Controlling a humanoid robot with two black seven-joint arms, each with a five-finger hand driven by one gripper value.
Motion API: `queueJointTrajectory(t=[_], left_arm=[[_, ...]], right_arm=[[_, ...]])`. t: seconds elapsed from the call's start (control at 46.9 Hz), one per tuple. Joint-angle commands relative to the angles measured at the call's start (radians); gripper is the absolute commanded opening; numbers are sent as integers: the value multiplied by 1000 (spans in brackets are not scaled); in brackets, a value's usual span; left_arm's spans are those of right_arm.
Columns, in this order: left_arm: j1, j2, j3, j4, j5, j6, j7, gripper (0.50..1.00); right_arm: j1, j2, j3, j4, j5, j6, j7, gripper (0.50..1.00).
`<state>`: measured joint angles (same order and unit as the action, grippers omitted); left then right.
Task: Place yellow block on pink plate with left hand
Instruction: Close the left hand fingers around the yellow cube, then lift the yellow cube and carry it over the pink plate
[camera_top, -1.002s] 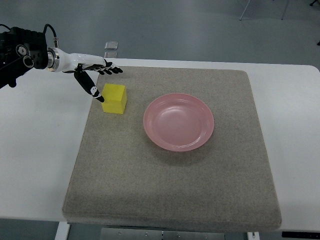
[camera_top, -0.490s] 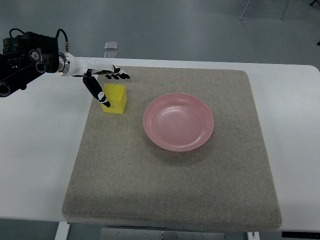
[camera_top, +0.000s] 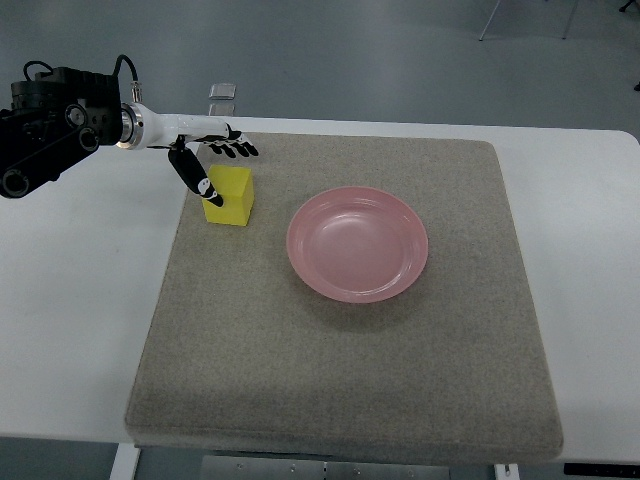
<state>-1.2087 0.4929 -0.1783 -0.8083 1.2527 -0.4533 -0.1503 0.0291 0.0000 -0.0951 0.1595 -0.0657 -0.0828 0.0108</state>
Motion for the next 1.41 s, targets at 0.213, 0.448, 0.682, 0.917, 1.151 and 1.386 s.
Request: queueJointTrajectory(t=[0.213,0.448,0.682,0.917,1.151,1.386], left_arm=[[1,0,0,-6,28,-5,0,902],[3,-2,0,-6,31,-7,0,705],[1,-4,-1,-3,24,-4,0,636],[-32,-5,-17,0,7,4,0,653],[-86,-7,-29,-17,-19,12,0,653],[-88,-7,-43,-127,-22,31,-2,653]], right_arm=[[0,0,0,0,0,0,0,924],[0,0,0,0,0,0,0,924],[0,0,0,0,0,0,0,924],[0,0,0,0,0,0,0,924],[0,0,0,0,0,0,0,924],[0,0,0,0,0,0,0,924]])
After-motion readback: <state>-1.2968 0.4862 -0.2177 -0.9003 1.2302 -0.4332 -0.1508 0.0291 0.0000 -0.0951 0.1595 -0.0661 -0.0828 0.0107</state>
